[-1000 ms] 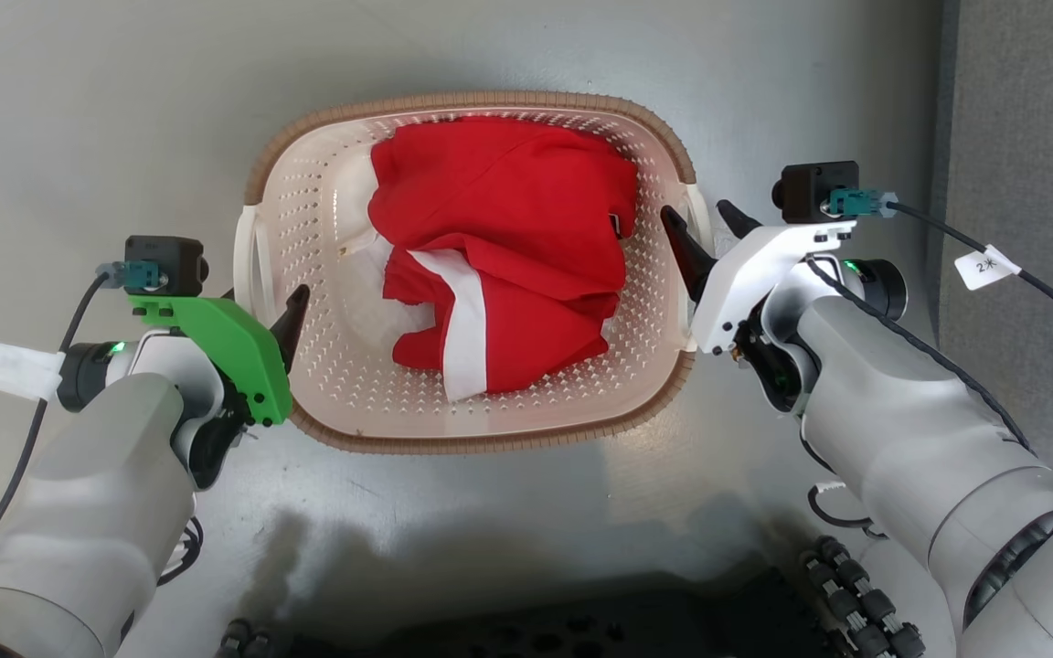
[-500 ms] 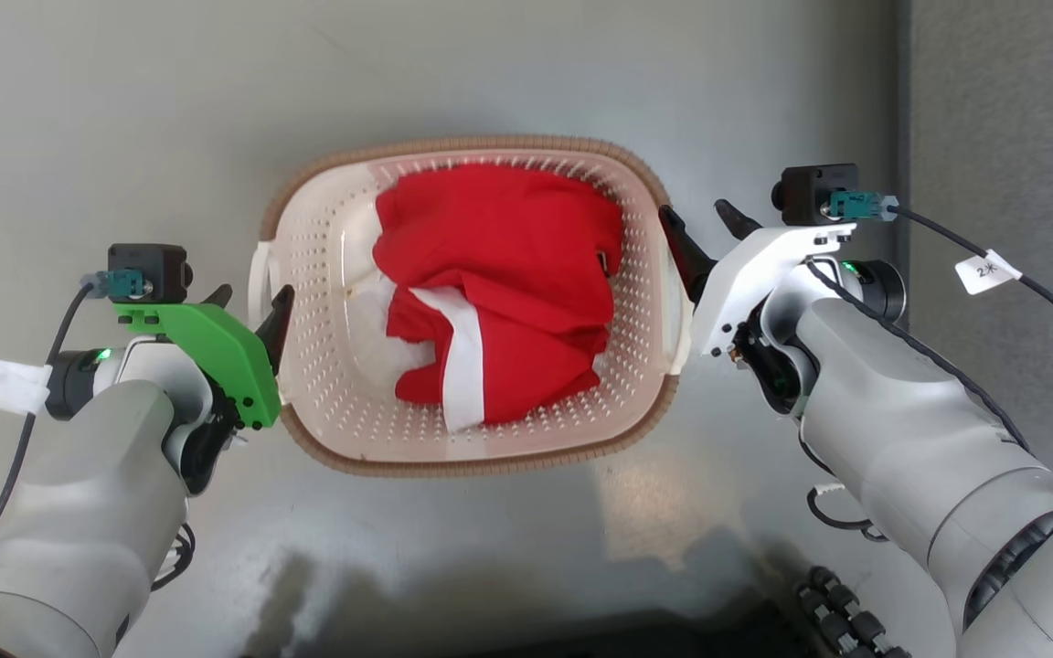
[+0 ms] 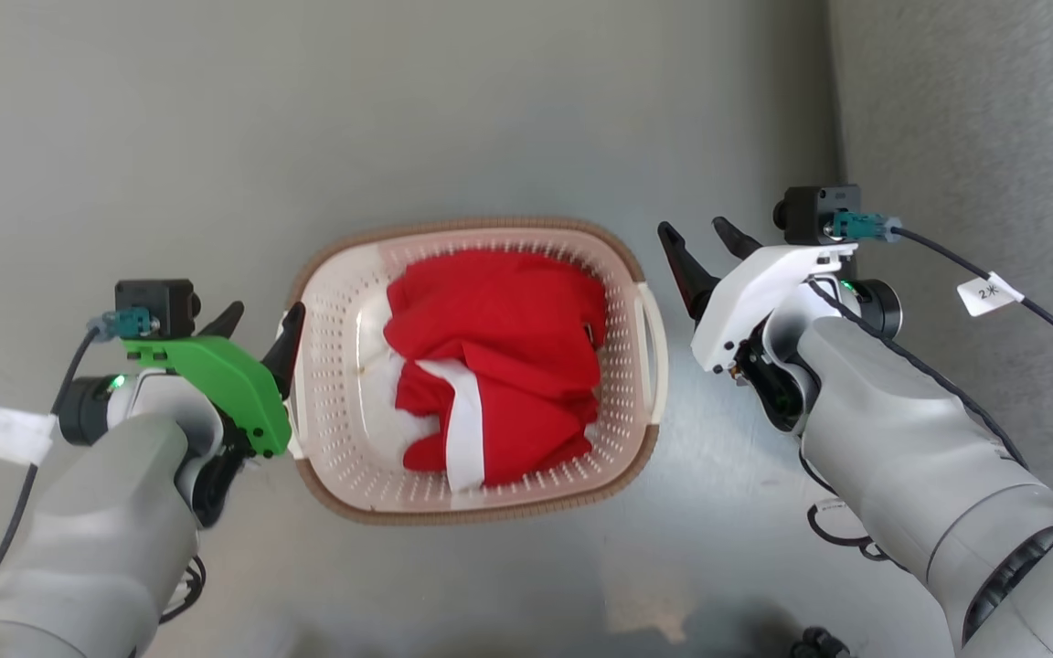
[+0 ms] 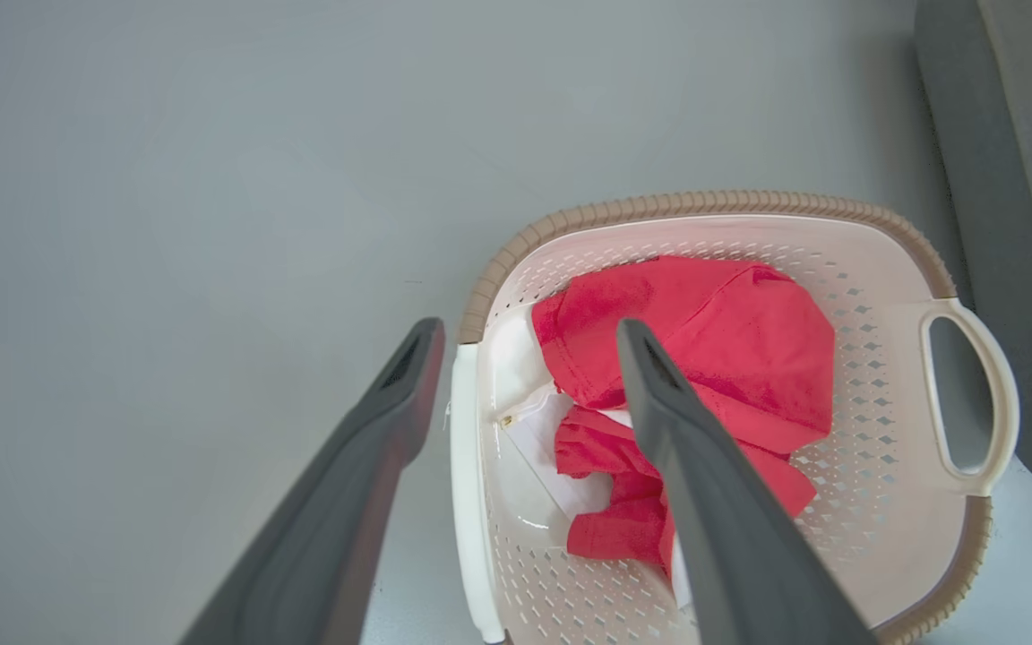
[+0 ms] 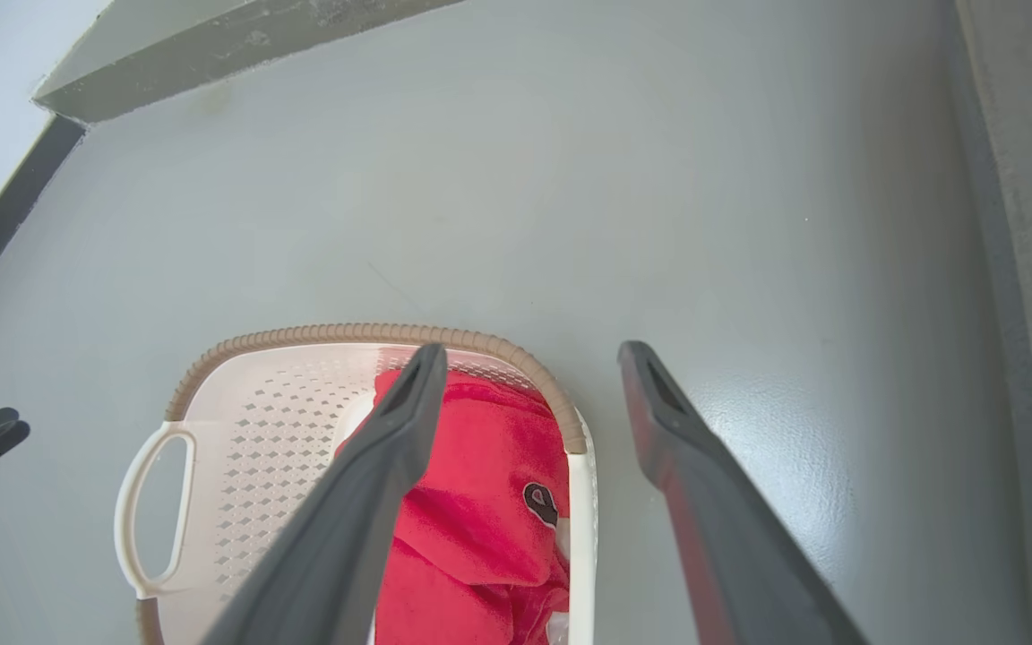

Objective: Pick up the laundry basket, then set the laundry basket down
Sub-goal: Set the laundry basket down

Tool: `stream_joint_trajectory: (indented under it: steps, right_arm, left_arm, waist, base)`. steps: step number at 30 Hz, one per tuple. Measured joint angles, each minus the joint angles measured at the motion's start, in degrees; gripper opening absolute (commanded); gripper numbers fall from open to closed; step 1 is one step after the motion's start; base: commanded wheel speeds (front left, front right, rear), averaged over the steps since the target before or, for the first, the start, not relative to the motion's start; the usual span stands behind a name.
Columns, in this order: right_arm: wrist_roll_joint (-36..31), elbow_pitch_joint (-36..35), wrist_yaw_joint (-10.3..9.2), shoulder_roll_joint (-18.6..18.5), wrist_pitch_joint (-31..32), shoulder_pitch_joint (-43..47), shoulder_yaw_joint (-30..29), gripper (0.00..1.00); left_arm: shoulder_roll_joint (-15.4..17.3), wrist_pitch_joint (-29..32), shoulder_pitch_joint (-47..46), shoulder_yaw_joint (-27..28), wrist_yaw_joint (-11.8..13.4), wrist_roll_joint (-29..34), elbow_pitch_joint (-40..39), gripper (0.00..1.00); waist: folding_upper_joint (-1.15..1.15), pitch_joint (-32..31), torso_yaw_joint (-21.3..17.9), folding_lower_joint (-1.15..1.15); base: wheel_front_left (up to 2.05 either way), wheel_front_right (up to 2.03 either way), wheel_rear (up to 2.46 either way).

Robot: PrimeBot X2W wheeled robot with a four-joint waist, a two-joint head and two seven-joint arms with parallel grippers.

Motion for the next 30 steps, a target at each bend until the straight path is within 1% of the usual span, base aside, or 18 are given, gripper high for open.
stream_joint_trajectory:
  steps: [6,9,15,23,30]
  right_arm:
    - [-1.7,-2.1,-0.01,-0.1,-0.1,0.4,-3.4,1.00]
    - [-3.0,-3.5,-0.01,-0.8,-0.1,0.8,-5.1,1.00]
    - [-4.9,-6.0,-0.02,-2.3,-0.1,4.6,-7.9,1.00]
    - [-8.1,-9.8,-0.11,-4.3,-0.1,9.8,-12.0,1.00]
    - [-10.9,-14.3,-0.44,-4.5,-0.1,13.8,-15.4,1.00]
  left_arm:
    - [0.3,-1.1,2.1,0.4,0.0,-0.4,-1.6,1.00]
    - [0.5,-1.4,3.4,0.6,0.0,-0.5,-2.3,1.00]
    - [1.1,-1.5,5.8,1.4,0.0,-0.5,-3.6,1.00]
    - [1.4,-1.5,6.8,6.4,0.0,1.7,-7.6,1.00]
    - [2.2,-1.5,10.3,10.3,0.0,5.0,-10.9,1.00]
  waist:
    - [0.00,-4.8,-0.3,0.00]
    - [0.00,-7.2,-0.4,0.00]
    - [0.00,-12.1,-0.3,0.00]
    - [0.00,-18.7,0.1,0.00]
    - [0.00,-24.0,0.6,0.00]
  base:
    - [0.00,0.00,0.00]
    - [0.00,0.00,0.00]
    - [0.00,0.00,0.00]
    - [0.00,0.00,0.00]
    - [0.00,0.00,0.00]
